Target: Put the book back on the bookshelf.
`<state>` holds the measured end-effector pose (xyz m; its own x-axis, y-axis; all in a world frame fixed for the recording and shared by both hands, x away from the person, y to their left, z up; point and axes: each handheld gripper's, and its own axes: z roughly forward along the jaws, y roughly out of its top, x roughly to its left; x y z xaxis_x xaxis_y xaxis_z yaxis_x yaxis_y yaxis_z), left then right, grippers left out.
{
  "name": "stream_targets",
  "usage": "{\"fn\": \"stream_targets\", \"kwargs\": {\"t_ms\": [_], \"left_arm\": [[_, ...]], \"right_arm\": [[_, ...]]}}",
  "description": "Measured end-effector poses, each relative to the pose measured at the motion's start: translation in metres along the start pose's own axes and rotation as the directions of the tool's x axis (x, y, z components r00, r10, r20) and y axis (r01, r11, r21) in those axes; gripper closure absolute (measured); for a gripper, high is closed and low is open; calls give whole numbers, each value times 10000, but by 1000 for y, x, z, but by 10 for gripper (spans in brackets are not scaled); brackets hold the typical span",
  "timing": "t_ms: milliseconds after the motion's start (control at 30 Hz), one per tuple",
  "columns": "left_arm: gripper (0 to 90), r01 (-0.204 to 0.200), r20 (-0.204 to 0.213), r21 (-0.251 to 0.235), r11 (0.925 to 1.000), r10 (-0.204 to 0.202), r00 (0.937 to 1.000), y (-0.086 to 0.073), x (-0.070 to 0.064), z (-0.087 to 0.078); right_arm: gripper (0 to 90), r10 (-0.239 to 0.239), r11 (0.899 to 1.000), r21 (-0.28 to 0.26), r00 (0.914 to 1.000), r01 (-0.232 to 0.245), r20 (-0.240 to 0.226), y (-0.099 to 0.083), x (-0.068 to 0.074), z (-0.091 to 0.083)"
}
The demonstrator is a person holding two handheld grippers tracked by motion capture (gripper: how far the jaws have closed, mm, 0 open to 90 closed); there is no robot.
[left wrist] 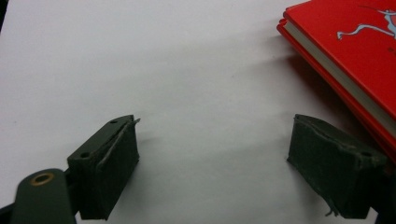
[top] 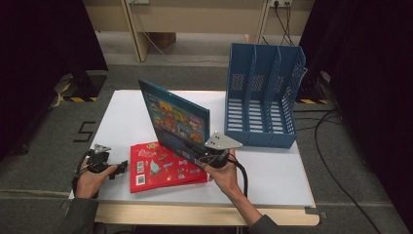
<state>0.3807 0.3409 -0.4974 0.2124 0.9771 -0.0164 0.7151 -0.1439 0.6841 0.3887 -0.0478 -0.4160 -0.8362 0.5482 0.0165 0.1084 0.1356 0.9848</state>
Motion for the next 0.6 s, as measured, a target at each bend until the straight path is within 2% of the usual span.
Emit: {"fn": "stream_targets", "kwargs": {"t_ms": [167,433,600], "left_arm": [[146,4,25,-32,10000,-4,10000,0,0,0],[146,9,28,-37,10000,-8,10000,0,0,0],[146,14,21,-34,10000,-14,10000,0,0,0]], "right_arm": [[819,61,10000,-44,10000,-61,-55,3,-2,-1],[821,439,9989,-143,9988,-442,-213,14,-7,-7],[822,581,9982,-173,9983,-582,-76,15,-11,-10]]}}
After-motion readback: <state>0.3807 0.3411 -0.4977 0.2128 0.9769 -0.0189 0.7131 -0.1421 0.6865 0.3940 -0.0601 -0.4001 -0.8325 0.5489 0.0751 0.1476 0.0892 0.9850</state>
